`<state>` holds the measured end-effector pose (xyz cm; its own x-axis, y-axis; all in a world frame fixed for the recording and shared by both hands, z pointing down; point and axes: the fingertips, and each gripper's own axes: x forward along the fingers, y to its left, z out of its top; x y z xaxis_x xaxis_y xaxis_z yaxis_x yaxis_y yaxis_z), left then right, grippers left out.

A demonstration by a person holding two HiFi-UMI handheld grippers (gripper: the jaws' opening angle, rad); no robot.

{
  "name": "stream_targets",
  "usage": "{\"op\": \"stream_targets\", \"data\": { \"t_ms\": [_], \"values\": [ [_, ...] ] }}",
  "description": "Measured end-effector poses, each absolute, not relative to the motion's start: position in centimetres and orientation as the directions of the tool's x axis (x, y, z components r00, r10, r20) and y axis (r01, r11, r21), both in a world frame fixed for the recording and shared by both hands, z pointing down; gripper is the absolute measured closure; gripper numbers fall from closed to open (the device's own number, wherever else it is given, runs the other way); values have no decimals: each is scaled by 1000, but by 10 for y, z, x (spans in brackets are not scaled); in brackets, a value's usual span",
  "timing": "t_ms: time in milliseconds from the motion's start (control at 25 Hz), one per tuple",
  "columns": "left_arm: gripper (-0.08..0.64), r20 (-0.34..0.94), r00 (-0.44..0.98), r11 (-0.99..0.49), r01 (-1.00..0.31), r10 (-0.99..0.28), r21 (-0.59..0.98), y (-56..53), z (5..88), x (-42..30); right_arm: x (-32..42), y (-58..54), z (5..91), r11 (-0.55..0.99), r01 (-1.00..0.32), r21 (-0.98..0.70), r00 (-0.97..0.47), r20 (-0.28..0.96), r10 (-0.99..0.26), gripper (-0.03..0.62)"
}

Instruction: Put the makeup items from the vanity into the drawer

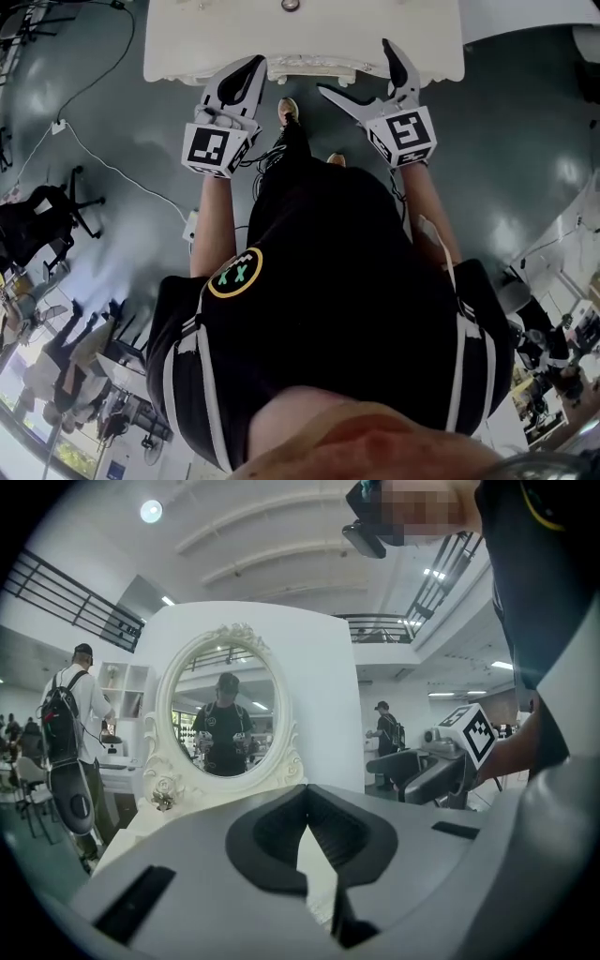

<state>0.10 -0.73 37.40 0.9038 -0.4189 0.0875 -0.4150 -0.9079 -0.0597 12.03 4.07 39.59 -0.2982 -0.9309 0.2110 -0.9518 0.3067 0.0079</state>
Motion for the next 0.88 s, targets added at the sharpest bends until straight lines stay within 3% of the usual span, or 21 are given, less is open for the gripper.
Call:
{"op": "stream_targets", "data": {
  "t_ms": [600,880],
  "values": [
    [541,110,951,-957,-285,-288,-44,-155,383,39,140,-113,402,240,-970,30,-221,291,-931,-6],
    [541,138,933,-943,-332,-332,-19,-183,396,54,152,-150,421,289,-957,9,-273,308,-911,-6]
  ]
}}
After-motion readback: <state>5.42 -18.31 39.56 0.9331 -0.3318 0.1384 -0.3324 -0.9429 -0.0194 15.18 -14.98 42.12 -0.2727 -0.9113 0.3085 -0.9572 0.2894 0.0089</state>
